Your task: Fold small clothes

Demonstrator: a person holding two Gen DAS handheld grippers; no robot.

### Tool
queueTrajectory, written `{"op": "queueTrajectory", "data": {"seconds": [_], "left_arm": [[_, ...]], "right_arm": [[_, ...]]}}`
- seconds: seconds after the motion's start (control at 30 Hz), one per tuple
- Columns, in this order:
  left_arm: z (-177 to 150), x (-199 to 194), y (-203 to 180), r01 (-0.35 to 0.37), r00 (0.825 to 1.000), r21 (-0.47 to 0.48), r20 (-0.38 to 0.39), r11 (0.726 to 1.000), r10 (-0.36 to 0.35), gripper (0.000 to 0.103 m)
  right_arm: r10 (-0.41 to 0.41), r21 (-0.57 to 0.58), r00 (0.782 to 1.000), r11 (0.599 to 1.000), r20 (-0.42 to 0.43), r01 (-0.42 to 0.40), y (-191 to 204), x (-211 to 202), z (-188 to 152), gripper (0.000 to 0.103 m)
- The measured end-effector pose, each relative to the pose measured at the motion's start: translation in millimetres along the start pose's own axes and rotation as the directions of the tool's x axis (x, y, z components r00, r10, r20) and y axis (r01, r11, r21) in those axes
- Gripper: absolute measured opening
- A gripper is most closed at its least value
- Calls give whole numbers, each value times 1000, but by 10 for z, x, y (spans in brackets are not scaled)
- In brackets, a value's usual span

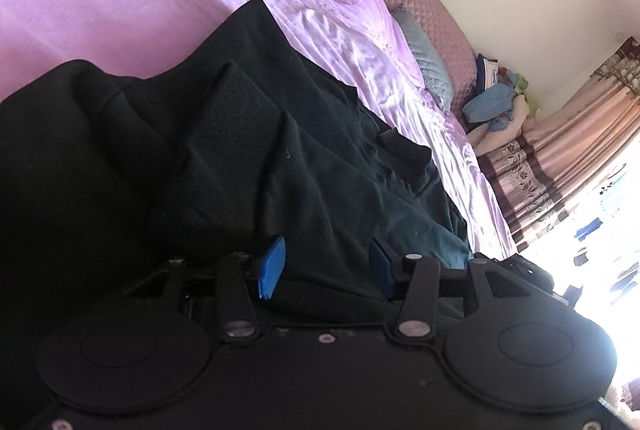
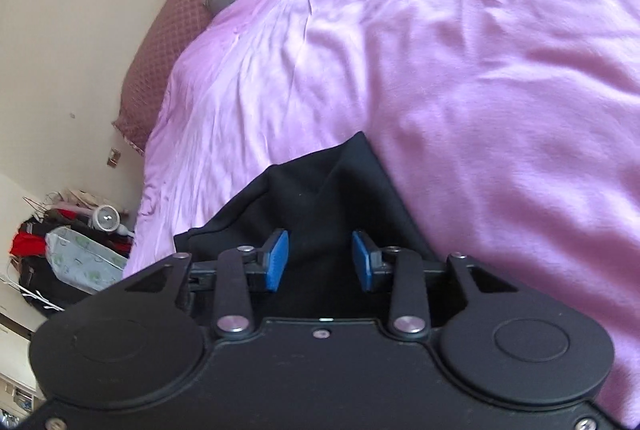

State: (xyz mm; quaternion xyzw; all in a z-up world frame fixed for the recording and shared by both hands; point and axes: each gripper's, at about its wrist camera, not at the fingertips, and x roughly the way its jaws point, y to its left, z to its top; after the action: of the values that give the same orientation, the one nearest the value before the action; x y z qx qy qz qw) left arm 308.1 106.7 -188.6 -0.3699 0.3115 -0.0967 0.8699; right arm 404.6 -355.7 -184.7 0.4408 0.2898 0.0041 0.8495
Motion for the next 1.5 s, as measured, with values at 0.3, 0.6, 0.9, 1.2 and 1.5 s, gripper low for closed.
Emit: {"op": "queueTrajectory", "data": {"seconds": [0.3, 0.6, 0.9, 1.2, 1.5], "left_arm": [[24, -991, -261, 68, 998, 52, 12, 996, -69, 51], [-254, -2311, -182, 108, 993, 146, -57, 983, -100, 56], [-957, -3181, 492, 122, 981, 133, -166, 984, -99, 62], [-1254, -3469, 1255, 17, 980, -11, -196, 1000, -19, 62], [-1286, -3270, 1387, 77, 952, -83, -291, 994, -98, 62]], "right_arm": [[146, -219, 980, 960, -133, -173, 483, -1379, -360, 52], [203, -408, 961, 874, -187, -263, 210, -3145, -1135, 68], [2, -469, 954, 870, -300, -149, -628, -3695, -1512, 67], [-22, -375, 926, 918, -376, -130, -1171, -3737, -1700, 68], [23, -336, 906, 924, -423, -180, -1233, -3718, -1755, 70]]}}
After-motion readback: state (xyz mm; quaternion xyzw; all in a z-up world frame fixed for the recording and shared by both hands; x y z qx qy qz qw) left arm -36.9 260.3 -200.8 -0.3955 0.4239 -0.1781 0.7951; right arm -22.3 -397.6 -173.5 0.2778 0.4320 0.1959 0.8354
